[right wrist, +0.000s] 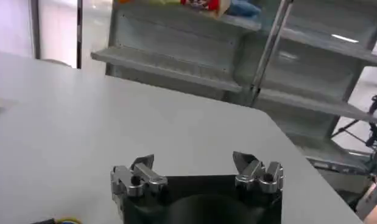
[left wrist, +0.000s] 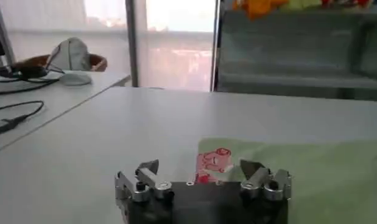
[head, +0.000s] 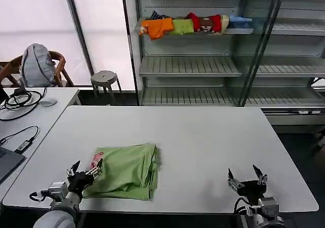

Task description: Fold and organize the clothes.

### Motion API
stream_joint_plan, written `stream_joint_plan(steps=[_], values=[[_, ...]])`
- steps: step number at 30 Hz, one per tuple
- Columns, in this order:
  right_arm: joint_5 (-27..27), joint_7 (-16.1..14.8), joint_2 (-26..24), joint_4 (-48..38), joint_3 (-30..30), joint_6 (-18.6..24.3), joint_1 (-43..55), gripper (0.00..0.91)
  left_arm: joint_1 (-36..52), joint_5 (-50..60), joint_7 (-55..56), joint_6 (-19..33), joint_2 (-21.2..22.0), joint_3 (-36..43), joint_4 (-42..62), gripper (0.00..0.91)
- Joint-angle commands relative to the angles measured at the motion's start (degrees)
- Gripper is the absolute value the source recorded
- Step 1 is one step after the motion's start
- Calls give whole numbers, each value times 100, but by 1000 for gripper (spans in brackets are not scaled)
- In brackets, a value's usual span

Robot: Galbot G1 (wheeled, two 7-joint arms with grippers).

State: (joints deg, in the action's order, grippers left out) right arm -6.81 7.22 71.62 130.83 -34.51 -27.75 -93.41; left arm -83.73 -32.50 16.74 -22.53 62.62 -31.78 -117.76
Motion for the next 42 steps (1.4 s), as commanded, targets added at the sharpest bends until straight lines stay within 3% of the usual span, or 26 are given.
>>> stream_joint_plan(steps=[1,13,29,30,31,32,42], values=[[12,1,15,13,-2,1,-3,907,60,334,110,144,-6,223,212,907],[63,-4,42,65,-11,17,-71,907,61,607,289,19,58,361,230,907],[91,-3,50,96,33,21,-103,907,-36,-366,334,-74,40,339,142,907],[97,-4,51,97,40,22,-103,907,-36,-379,335,-79,42,344,146,554],[100,-4,52,99,42,22,-103,907,-45,-372,325,-73,44,368,158,554],[100,-3,52,102,48,20,-103,907,-52,-342,297,-68,43,385,178,10],[99,-10,53,136,58,12,-124,907,-84,-133,222,-62,14,473,252,10]])
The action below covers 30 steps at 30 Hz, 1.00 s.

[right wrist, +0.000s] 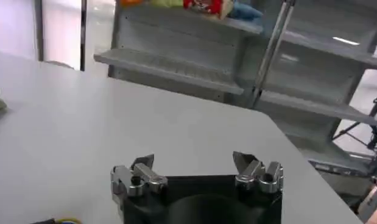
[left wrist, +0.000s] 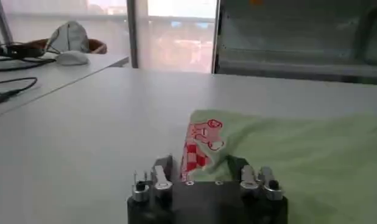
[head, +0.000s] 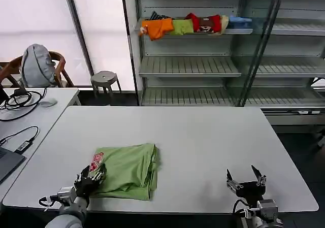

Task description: Fold and organize the clothes.

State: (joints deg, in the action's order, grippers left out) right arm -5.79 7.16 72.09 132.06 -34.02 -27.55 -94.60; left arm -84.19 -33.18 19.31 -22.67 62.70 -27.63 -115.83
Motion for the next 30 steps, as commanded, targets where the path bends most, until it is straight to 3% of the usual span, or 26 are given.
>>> stream_joint_plan(steps=[1,11,16,21,30], values=[[-3,-5,8,14,10,-9,-5,907,-45,-59,-46,-45,5,58,70,10],[0,-6,13,-24,33,-13,44,907,7,45,-207,-39,-26,-46,154,10],[-3,-6,2,-37,39,-9,82,907,16,-84,-799,-334,-321,-575,-229,10],[-15,-8,-6,-93,126,4,216,907,5,-709,-1269,-1045,-833,-2044,-649,0],[-26,-10,-58,-292,387,37,620,907,-474,-1085,-1877,-1049,-1631,-3968,-139,0]])
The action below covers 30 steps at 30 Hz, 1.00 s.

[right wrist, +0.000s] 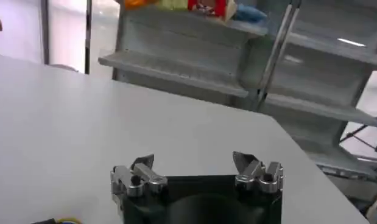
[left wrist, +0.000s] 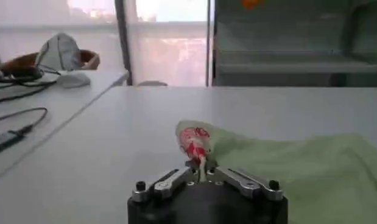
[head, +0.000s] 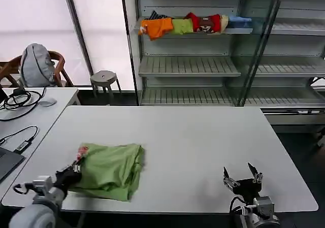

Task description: Fold and organize the clothes.

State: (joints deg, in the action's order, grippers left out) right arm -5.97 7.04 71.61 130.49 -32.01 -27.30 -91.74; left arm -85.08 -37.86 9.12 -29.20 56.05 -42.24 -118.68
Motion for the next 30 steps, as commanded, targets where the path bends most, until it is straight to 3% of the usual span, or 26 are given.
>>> stream_joint_plan(steps=[1,6,10,14,17,21,26,30], values=[[-10,2,-15,-155,220,12,371,907,-427,-593,-901,-396,-1025,-2632,183,0],[-5,3,-37,-209,347,21,465,907,-693,-161,-1324,-393,-1506,-3310,496,0],[2,6,-26,-210,371,22,487,907,-590,-171,-1131,-396,-1401,-3053,-156,0],[17,10,0,-185,297,20,414,907,-489,428,-585,-393,-713,-1465,-1382,10],[50,13,7,-150,185,23,284,907,-233,2179,46,-381,54,1283,-1698,10],[177,-6,39,1,-28,19,55,907,420,3361,393,-196,981,3148,-1649,10],[310,-40,73,132,-270,16,-154,907,302,3730,544,-5,1510,4771,-1557,10],[284,-54,44,146,-425,15,-163,907,772,3744,720,208,1937,4946,-1021,10]])
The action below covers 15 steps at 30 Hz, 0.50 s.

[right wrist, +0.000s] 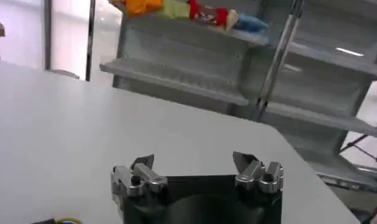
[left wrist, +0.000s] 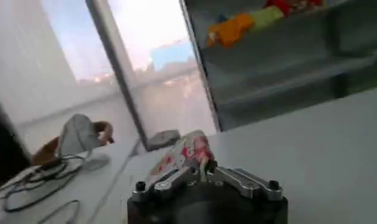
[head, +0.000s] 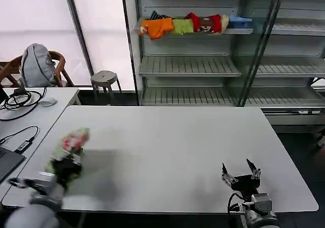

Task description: Fold and organize the clothes.

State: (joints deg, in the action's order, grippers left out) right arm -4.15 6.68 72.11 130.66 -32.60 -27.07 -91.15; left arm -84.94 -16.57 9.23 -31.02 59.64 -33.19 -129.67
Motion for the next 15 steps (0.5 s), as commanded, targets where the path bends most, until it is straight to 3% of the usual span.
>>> stream_joint_plan(steps=[1,6,15], values=[[112,-28,7,154,-368,-24,-220,907,912,1558,800,388,1632,4003,176,10],[162,-79,23,169,-338,-57,-146,907,1862,962,1162,374,1879,3595,876,20],[161,-188,-93,122,-437,-77,83,907,1963,809,1179,295,1974,3786,1108,10]])
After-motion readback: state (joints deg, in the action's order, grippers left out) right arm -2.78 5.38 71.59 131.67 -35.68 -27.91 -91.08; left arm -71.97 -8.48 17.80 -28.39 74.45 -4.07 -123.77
